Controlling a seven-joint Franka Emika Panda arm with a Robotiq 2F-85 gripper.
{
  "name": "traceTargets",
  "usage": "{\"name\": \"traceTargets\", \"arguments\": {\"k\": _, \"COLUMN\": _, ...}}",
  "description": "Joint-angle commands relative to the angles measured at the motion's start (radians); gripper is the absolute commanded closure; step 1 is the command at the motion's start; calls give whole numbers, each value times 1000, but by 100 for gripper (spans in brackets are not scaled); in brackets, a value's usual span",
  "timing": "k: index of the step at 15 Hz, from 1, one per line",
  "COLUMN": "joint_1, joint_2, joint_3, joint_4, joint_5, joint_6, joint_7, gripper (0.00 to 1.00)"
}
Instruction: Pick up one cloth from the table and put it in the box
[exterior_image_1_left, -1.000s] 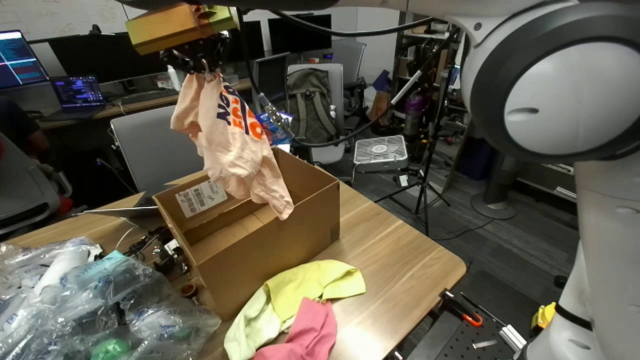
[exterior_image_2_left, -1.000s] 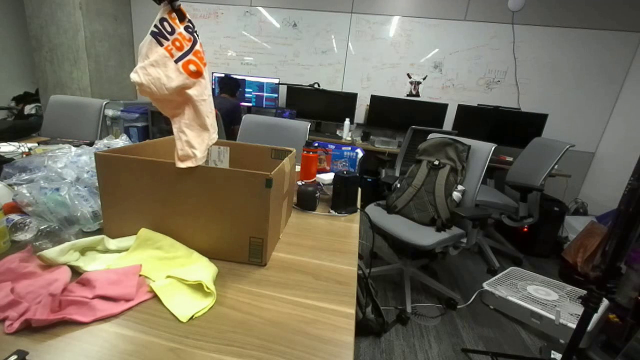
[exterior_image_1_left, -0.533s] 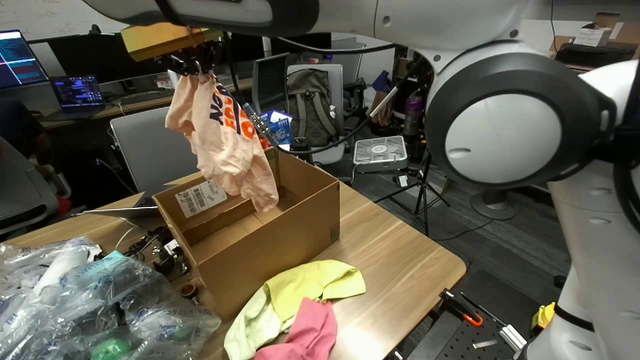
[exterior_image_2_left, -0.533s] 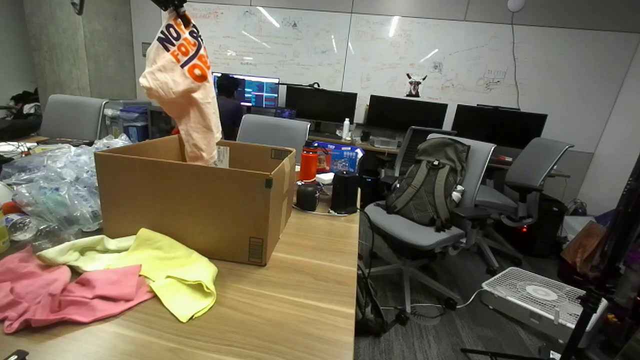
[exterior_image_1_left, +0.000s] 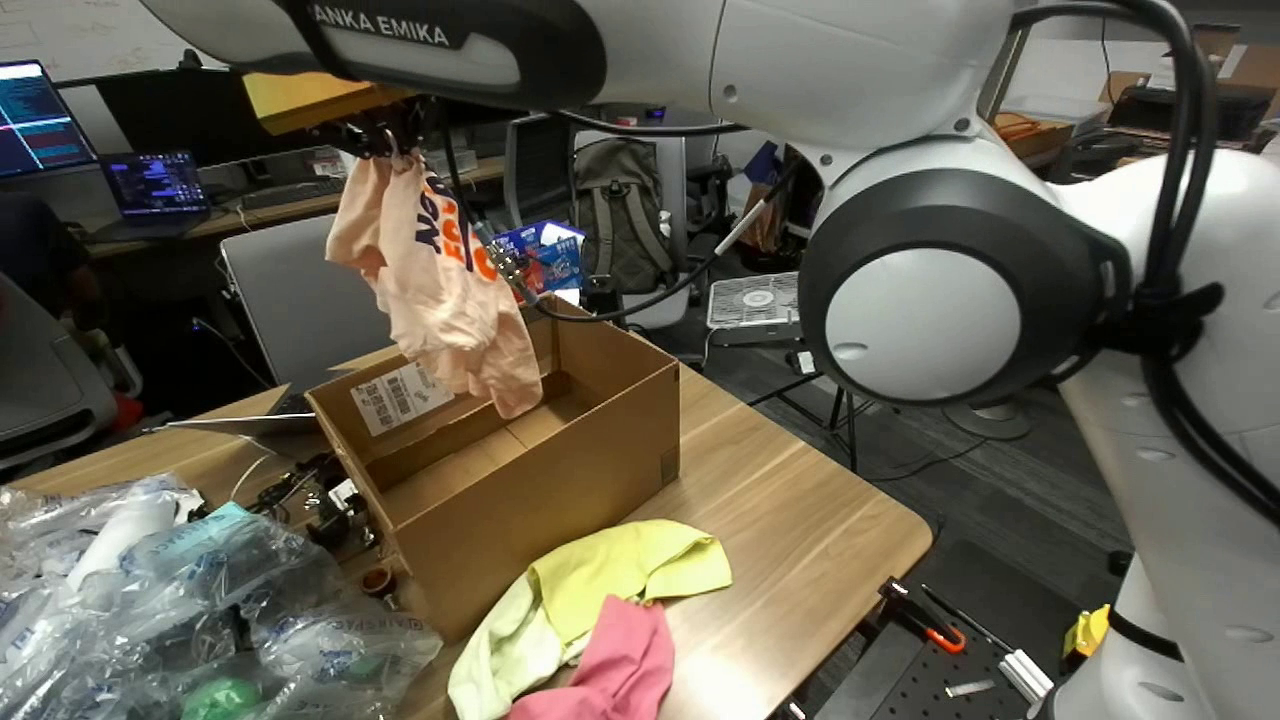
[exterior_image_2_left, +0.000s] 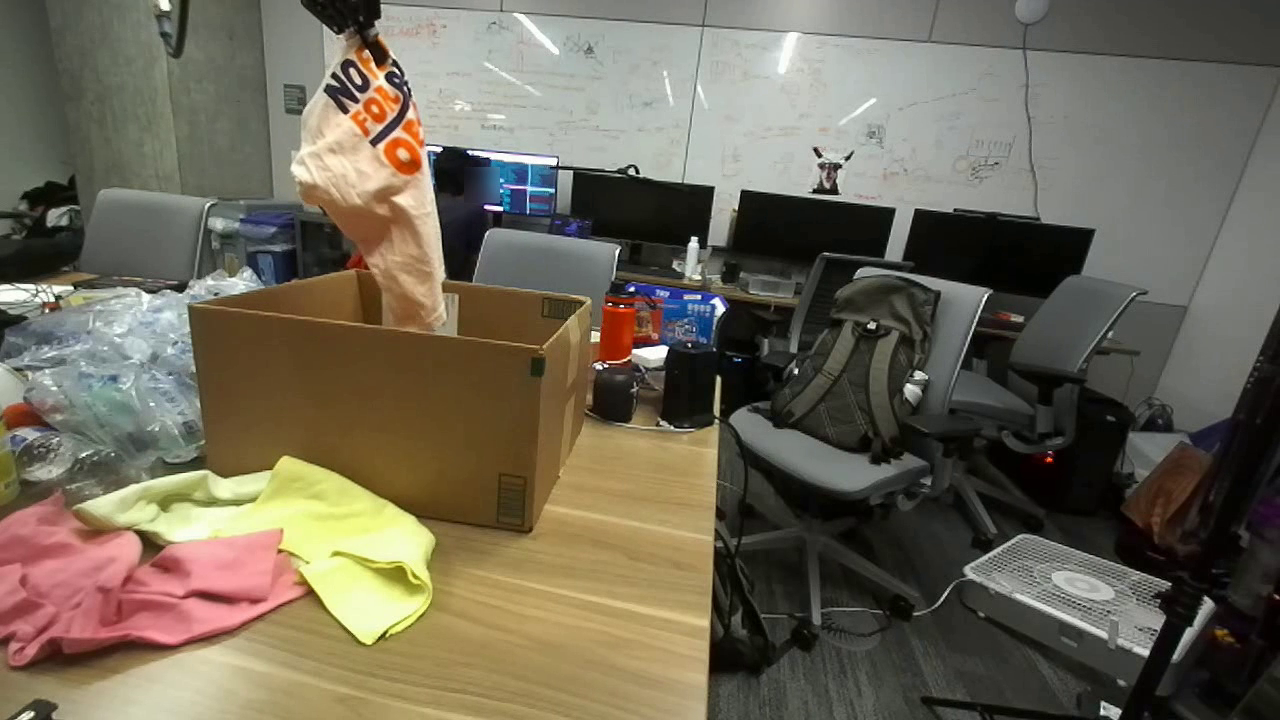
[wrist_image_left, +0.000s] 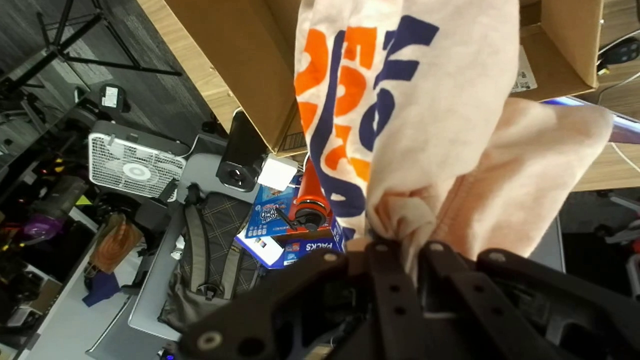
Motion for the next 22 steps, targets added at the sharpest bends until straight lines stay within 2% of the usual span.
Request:
{"name": "traceTargets", "arguments": {"k": 1, "joint_1": 3, "joint_2": 46, "joint_3": -2, "joint_4": 98, "joint_5": 4, "joint_6": -22, "joint_7": -32, "gripper": 98}}
{"name": "traceTargets", "arguments": {"k": 5, "joint_1": 2, "joint_2": 52, "joint_3": 2, "joint_4": 111, "joint_5": 9, "joint_6": -29, "joint_7": -39, "gripper": 98}}
{"name": "traceTargets", "arguments": {"k": 6, "joint_1": 4, "joint_2": 54, "joint_3": -1, "joint_4": 112, "joint_5": 5, "joint_6": -33, "joint_7": -36, "gripper": 68}}
{"name": "traceTargets", "arguments": {"k": 7, "joint_1": 4, "joint_2": 55, "joint_3": -1, "joint_4": 115, "joint_5": 4, "joint_6": -34, "joint_7": -35, "gripper": 68}}
{"name": "traceTargets", "arguments": {"k": 8, "joint_1": 1, "joint_2": 56, "joint_3": 2, "joint_4": 118, "joint_5": 9, "joint_6": -37, "joint_7": -38, "gripper": 62}}
{"name": "traceTargets", "arguments": {"k": 16, "joint_1": 3, "joint_2": 48, "joint_3": -2, "joint_4": 115, "joint_5": 1, "joint_6": -63, "joint_7": -58, "gripper": 1}}
{"name": "traceTargets", "arguments": {"k": 22, "joint_1": 7, "joint_2": 26, "joint_3": 0, "joint_4": 94, "joint_5": -2, "joint_6": -86, "joint_7": -77, "gripper": 0}}
